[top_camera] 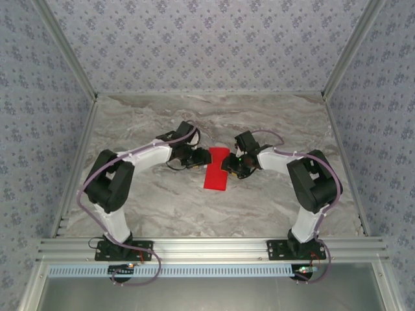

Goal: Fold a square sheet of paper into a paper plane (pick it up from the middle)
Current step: First fold in half a square sheet of paper at the center of the table, then hold the square sheet of paper at the center of the table.

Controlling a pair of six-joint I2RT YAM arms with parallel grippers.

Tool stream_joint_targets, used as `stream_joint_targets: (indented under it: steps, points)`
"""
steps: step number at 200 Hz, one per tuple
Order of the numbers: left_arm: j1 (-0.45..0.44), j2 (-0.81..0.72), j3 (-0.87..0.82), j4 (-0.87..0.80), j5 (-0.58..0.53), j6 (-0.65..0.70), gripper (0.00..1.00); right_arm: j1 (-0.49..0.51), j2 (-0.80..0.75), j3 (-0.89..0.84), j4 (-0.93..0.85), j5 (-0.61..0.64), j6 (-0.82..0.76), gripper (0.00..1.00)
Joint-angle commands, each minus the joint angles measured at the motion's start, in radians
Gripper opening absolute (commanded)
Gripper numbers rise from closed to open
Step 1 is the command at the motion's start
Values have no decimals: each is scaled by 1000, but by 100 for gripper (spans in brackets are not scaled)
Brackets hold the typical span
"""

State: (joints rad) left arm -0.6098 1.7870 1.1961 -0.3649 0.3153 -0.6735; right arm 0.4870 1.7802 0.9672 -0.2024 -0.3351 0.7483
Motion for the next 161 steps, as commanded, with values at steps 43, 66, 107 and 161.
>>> stream_joint_targets:
  steps: [43,66,107,161]
  points:
    - [-10,-140,-82,-36,-203,-63,56,2,77,11,-127,116,-4,40]
    - [-15,-149,-93,-31,-219,-63,57,2,98,25,-164,132,-10,39]
    - [-23,-151,-100,-16,-238,-57,57,4,133,49,-219,150,-47,39]
    - [-22,-176,-164,66,-282,-63,57,1,195,99,-312,170,-78,40]
